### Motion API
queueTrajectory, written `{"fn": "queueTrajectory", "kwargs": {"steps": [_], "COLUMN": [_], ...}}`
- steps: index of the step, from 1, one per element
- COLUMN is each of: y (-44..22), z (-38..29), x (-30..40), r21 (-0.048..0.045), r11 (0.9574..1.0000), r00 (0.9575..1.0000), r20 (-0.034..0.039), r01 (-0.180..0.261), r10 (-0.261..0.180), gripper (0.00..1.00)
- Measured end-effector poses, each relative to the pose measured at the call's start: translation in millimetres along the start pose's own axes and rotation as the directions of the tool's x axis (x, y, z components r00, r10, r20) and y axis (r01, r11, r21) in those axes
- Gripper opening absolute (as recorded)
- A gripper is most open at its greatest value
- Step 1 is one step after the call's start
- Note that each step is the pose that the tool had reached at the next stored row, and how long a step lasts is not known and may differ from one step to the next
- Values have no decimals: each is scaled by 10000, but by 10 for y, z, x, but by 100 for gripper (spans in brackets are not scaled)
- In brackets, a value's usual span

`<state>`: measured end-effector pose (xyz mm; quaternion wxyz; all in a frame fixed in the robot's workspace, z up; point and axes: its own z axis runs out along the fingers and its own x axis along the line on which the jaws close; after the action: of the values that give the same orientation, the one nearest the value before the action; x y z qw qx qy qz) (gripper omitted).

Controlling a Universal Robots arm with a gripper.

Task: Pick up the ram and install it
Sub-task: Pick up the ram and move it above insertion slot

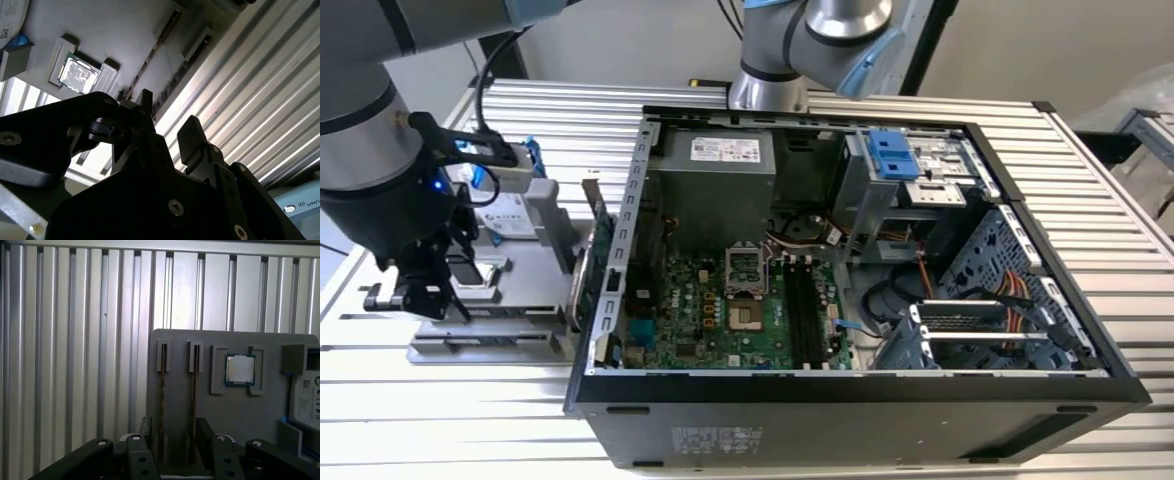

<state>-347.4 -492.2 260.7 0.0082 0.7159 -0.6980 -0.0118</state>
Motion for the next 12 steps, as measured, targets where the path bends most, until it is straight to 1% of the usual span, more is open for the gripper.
{"fn": "queueTrajectory", "kwargs": {"steps": [12], "y": [-3], "z": [120], "x": [1], "r21": [-1], "r11": [10000], "r00": [10000], "r20": [-1], "r01": [-1], "r10": [1], "gripper": [100]}}
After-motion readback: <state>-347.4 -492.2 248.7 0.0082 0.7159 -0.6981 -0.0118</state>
